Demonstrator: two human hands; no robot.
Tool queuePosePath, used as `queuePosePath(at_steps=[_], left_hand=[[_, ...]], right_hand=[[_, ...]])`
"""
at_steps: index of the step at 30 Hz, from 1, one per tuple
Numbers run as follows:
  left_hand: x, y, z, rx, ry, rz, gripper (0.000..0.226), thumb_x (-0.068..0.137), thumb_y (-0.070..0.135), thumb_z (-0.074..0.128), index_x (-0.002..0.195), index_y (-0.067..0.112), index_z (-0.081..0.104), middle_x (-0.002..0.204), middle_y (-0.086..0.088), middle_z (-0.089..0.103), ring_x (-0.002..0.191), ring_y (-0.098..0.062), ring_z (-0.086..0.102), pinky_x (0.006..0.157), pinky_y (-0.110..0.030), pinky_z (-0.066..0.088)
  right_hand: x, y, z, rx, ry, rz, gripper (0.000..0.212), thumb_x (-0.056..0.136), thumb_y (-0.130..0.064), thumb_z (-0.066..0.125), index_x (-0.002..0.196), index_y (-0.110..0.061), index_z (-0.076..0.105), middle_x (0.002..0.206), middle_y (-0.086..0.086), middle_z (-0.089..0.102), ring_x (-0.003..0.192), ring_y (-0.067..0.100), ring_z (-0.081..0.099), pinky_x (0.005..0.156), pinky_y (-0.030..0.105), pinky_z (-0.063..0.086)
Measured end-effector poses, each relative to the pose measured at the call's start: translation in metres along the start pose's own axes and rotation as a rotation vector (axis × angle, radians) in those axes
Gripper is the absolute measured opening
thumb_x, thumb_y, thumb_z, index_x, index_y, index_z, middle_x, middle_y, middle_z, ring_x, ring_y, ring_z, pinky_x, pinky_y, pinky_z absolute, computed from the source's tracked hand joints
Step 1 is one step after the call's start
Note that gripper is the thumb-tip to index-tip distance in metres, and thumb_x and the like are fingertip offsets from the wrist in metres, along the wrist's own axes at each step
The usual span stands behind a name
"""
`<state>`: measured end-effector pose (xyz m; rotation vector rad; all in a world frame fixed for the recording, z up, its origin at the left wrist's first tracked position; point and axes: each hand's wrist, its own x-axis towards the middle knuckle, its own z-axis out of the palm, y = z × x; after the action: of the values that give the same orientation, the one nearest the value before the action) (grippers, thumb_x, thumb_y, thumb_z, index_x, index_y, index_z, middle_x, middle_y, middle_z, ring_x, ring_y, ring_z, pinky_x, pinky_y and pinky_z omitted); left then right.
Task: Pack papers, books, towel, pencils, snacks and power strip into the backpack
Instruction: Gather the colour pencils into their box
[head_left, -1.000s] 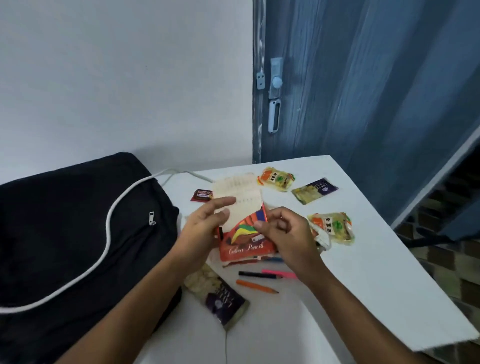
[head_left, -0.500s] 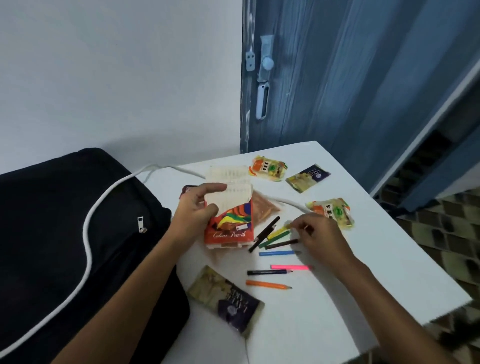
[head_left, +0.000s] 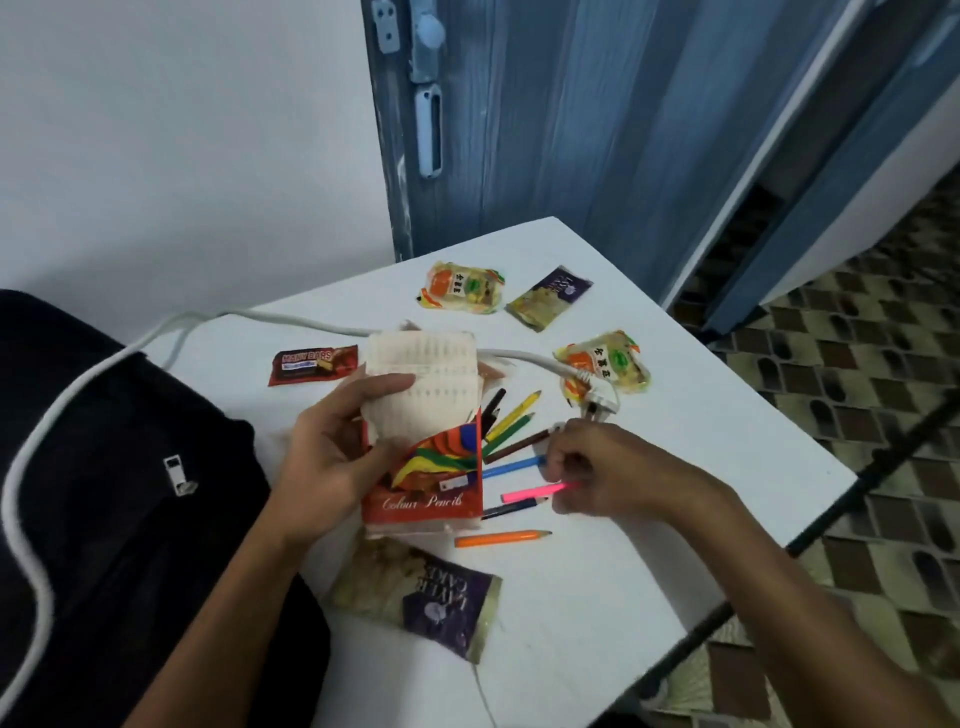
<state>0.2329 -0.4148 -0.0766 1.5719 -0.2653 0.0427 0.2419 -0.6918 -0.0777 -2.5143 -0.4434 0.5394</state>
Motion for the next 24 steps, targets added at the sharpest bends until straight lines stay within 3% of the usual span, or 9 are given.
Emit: queuePosePath(at_steps=[3,6,9,10,12,14,16,21,24], left_hand=[[0.0,-0.001,0.002,-0.044,-0.079,-0.009,0.039,0.074,0.0,0.07,0.107,0.02,0.068,0.117,-0.013,0.058,0.093,-0.012,0.067,0.065,-0.02,0.056],[0.0,-0.003,0.007,-0.052,-0.113,-0.025,0.04,0.072,0.0,0.066,0.11,0.012,0.066,0.12,-0.018,0.056,0.092,-0.011,0.068,0.063,-0.02,0.056],[0.001,-0.005,0.007,-0.073,-0.124,0.004,0.046,0.076,0.024,0.075,0.115,0.004,0.06,0.122,-0.014,0.057,0.098,-0.01,0.067,0.069,-0.022,0.057],[0.002,-0.006,0.007,-0.065,-0.131,-0.004,0.052,0.075,0.029,0.077,0.116,0.003,0.059,0.123,-0.01,0.058,0.102,-0.011,0.066,0.071,-0.024,0.058],[0.002,-0.008,0.007,-0.068,-0.136,-0.041,0.047,0.077,0.016,0.073,0.119,0.002,0.057,0.124,-0.002,0.059,0.106,-0.013,0.065,0.073,-0.028,0.059],[0.002,-0.01,0.007,-0.073,-0.162,-0.051,0.045,0.078,0.01,0.068,0.12,0.003,0.056,0.122,0.009,0.062,0.107,-0.012,0.065,0.072,-0.027,0.058],[0.002,-0.011,0.007,-0.081,-0.184,-0.048,0.048,0.077,0.015,0.072,0.121,0.005,0.056,0.122,0.014,0.061,0.109,-0.013,0.064,0.073,-0.026,0.058],[0.006,-0.009,0.009,-0.006,-0.177,0.004,0.047,0.075,0.003,0.071,0.12,0.01,0.058,0.131,-0.004,0.052,0.116,-0.012,0.058,0.078,-0.022,0.055],[0.006,-0.012,0.005,0.045,-0.176,0.031,0.048,0.075,0.002,0.07,0.12,0.013,0.06,0.129,0.002,0.052,0.116,-0.007,0.056,0.08,-0.019,0.053]], right_hand=[[0.005,-0.006,-0.004,-0.019,-0.068,0.079,0.012,0.076,-0.012,0.076,0.079,-0.019,0.067,0.084,-0.016,0.055,0.073,0.0,0.055,0.068,0.022,0.05],[0.001,-0.012,-0.015,-0.064,-0.064,0.101,0.003,0.082,-0.016,0.069,0.083,-0.018,0.067,0.082,-0.012,0.061,0.073,0.004,0.058,0.064,0.022,0.048],[-0.006,-0.016,-0.03,-0.059,0.116,0.153,0.008,0.086,-0.021,0.063,0.079,-0.023,0.06,0.072,-0.011,0.057,0.066,0.007,0.054,0.056,0.026,0.042],[-0.007,-0.019,-0.032,0.013,0.226,0.118,0.011,0.086,-0.017,0.063,0.077,-0.023,0.06,0.069,-0.01,0.057,0.064,0.008,0.053,0.057,0.029,0.042],[-0.009,-0.03,-0.034,0.314,0.445,-0.006,0.015,0.082,-0.005,0.066,0.074,-0.018,0.064,0.065,-0.008,0.058,0.06,0.007,0.051,0.057,0.025,0.041],[-0.01,-0.042,-0.036,0.684,0.549,-0.108,0.016,0.078,0.006,0.069,0.076,-0.01,0.067,0.064,-0.006,0.061,0.056,0.007,0.052,0.055,0.018,0.041],[-0.008,-0.052,-0.034,0.87,0.515,-0.155,0.015,0.075,0.007,0.071,0.077,-0.008,0.07,0.062,-0.006,0.063,0.053,0.011,0.051,0.052,0.017,0.041],[0.008,-0.056,-0.021,0.769,0.439,-0.067,0.014,0.078,0.0,0.07,0.073,-0.013,0.072,0.059,0.009,0.056,0.057,0.022,0.041,0.057,0.031,0.036],[0.018,-0.061,-0.02,0.73,0.454,0.013,0.019,0.079,0.002,0.066,0.069,-0.014,0.07,0.06,0.011,0.057,0.055,0.018,0.042,0.057,0.03,0.034]])
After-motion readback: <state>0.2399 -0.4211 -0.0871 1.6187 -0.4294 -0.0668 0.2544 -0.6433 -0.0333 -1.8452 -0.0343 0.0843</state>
